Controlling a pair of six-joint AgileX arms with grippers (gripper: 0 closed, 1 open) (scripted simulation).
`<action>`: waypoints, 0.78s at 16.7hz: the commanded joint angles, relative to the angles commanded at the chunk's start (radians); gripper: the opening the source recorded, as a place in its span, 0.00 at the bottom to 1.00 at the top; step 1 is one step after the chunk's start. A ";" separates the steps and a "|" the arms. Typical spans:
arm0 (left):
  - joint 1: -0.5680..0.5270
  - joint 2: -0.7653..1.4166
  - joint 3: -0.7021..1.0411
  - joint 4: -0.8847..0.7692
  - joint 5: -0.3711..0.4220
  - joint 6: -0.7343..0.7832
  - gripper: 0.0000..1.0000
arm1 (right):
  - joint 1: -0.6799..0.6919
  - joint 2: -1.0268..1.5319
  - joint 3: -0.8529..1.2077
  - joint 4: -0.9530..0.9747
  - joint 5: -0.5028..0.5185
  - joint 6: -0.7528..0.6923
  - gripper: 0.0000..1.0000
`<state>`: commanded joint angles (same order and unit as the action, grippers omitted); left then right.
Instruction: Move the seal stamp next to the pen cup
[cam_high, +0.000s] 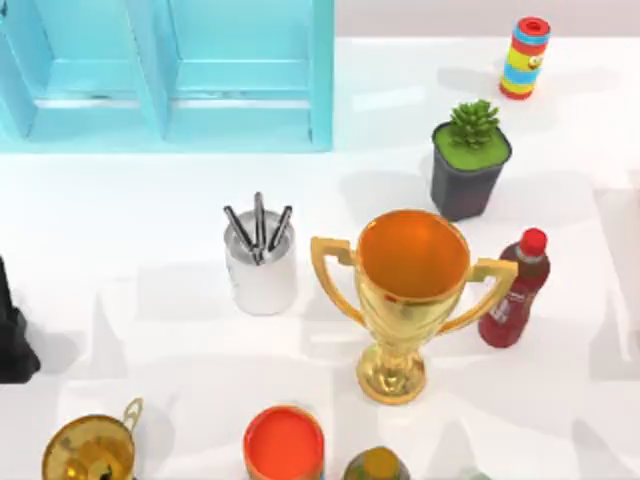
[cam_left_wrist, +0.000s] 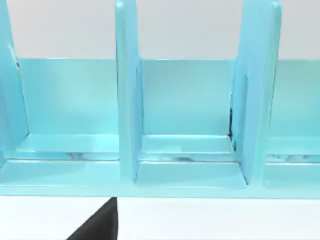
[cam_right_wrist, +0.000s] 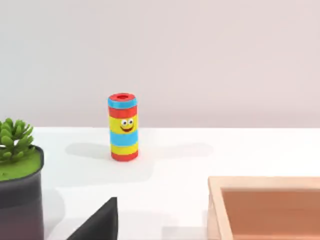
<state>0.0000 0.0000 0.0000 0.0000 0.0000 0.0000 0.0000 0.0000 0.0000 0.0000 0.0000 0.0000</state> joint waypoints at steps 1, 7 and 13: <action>0.000 0.000 0.000 0.000 0.000 0.000 1.00 | 0.000 0.000 0.000 0.000 0.000 0.000 1.00; 0.014 0.160 0.151 -0.145 0.000 0.017 1.00 | 0.000 0.000 0.000 0.000 0.000 0.000 1.00; 0.050 0.650 0.557 -0.519 0.000 0.059 1.00 | 0.000 0.000 0.000 0.000 0.000 0.000 1.00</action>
<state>0.0500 0.6497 0.5566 -0.5191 0.0001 0.0589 0.0000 0.0000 0.0000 0.0000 0.0000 0.0000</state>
